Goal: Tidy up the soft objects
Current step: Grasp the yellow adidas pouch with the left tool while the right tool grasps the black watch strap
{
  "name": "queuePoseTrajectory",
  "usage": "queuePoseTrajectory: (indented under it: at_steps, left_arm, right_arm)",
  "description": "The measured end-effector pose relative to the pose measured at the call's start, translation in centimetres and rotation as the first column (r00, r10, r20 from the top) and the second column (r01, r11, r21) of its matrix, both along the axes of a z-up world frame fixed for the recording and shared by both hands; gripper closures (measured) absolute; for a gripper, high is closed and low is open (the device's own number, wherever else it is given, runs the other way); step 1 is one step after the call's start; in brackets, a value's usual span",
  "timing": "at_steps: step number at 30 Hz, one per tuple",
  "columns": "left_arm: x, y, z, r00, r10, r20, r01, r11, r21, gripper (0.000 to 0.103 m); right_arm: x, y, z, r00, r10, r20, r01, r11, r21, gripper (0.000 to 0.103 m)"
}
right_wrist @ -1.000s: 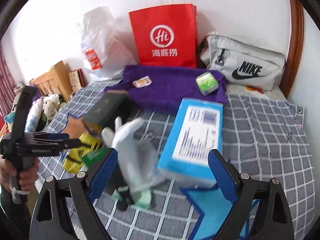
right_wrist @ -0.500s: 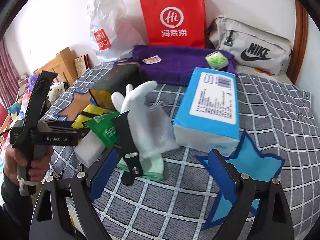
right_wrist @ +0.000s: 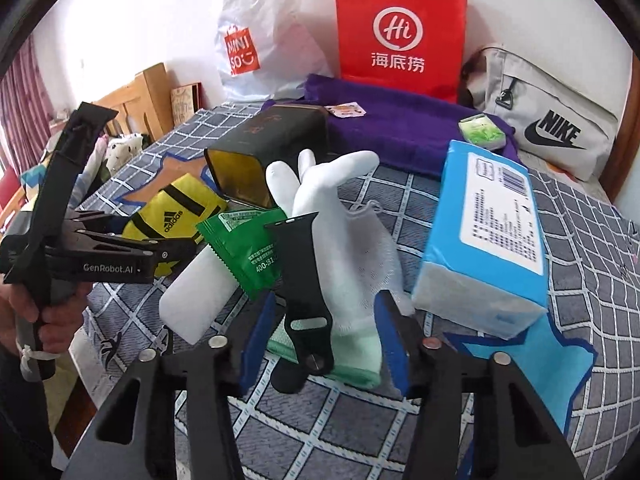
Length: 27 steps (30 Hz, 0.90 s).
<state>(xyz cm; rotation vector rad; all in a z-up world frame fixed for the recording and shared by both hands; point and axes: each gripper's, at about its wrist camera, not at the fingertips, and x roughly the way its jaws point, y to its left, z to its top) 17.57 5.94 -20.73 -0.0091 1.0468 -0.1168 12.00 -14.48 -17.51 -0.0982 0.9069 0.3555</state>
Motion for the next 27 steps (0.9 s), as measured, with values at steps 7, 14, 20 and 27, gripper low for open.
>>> queuePoseTrajectory:
  at_steps: [7,14,20,27]
  left_arm:
    - [-0.1,-0.3,-0.1,1.0,-0.004,0.018,0.004,1.0,0.023,0.021]
    - [-0.3,0.6,0.1,1.0,0.006,0.009,-0.006,0.999,-0.039,0.021]
    - [-0.8,1.1,0.3,1.0,0.018,-0.015,-0.02,0.996,-0.089,0.02]
    - [-0.5,-0.5,-0.1,1.0,0.02,-0.015,-0.02,1.0,0.004,0.014]
  right_arm:
    - [0.5,1.4,-0.8,1.0,0.022,0.014,-0.021,0.996,-0.086,0.085]
    - [-0.6,-1.4,1.2,1.0,-0.018,0.016,0.018,1.0,0.016,0.089]
    - [-2.3,-4.6,1.9,0.998,-0.068,-0.003,0.068,0.997,0.039,0.093]
    - [-3.2,-7.5,0.1,0.989,-0.124,-0.077,0.128,0.99,0.053,0.092]
